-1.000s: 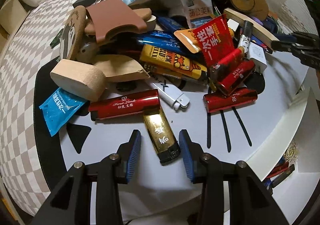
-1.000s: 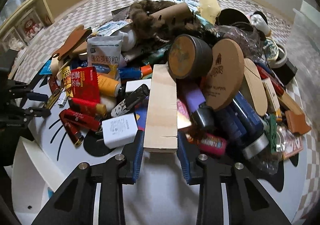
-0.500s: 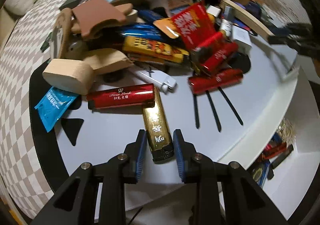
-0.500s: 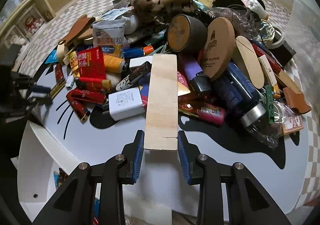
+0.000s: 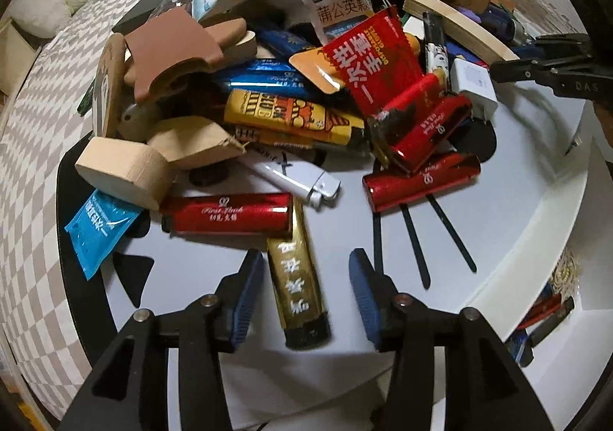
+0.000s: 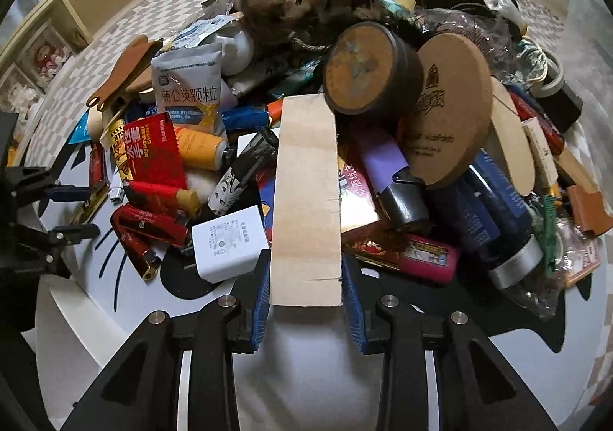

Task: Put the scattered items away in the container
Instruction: 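Lift and carry the gold lighter and wooden block toward the white box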

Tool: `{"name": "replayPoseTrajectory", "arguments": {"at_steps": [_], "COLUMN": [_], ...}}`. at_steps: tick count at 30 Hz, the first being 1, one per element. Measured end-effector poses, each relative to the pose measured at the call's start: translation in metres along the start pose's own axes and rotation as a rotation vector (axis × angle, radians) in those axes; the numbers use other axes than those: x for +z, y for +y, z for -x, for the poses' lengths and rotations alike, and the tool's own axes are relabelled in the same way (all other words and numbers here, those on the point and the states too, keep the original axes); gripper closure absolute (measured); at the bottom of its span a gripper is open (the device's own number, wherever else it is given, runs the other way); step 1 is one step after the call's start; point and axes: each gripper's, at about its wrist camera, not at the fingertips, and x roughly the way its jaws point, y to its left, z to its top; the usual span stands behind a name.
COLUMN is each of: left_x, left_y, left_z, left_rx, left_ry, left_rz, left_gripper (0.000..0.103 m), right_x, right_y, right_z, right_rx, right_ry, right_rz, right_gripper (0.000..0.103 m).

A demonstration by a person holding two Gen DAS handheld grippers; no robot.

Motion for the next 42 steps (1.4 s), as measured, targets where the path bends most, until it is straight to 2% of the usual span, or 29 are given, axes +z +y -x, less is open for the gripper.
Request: {"name": "replayPoseTrajectory", "arguments": {"at_steps": [2,5,9,17,24,28,35,42], "left_x": [0.001,0.001,0.0,0.002,0.017,0.027,0.024,0.028], "left_y": [0.001,0.007,0.017,0.024,0.043,0.046,0.018,-0.006], "left_z": [0.0,0.002,0.005,0.019,0.032,0.035,0.059,0.078], "left_rx": [-0.006,-0.02,-0.048,-0.059,-0.101,-0.108,-0.142,-0.192], "left_ry": [0.0,-0.006,-0.02,-0.043,-0.114,-0.144,-0.194,-0.239], "left_rz": [0.014,0.041,0.079,0.113,0.119,0.138,0.109,0.036], "left_gripper": [0.057,0.073,0.078,0.078,0.079,0.079,0.079,0.079], "right_x": [0.0,-0.001,-0.006,-0.013,-0.019,-0.022,-0.021,-0.022], "right_y": [0.001,0.002,0.004,-0.001,-0.022,-0.032,-0.044,-0.046], "right_z": [0.002,0.005,0.008,0.027,0.054,0.064,0.084,0.103], "right_rx": [-0.004,-0.01,-0.028,-0.015,0.111,0.15,0.18,0.187], "right_ry": [-0.004,-0.008,0.006,-0.013,-0.054,-0.076,-0.134,-0.175], "right_rz": [0.001,0.002,-0.001,-0.039,-0.172,-0.249,-0.317,-0.316], "right_gripper": [0.069,0.069,0.069,0.069,0.07,0.07,0.07,0.07]}}
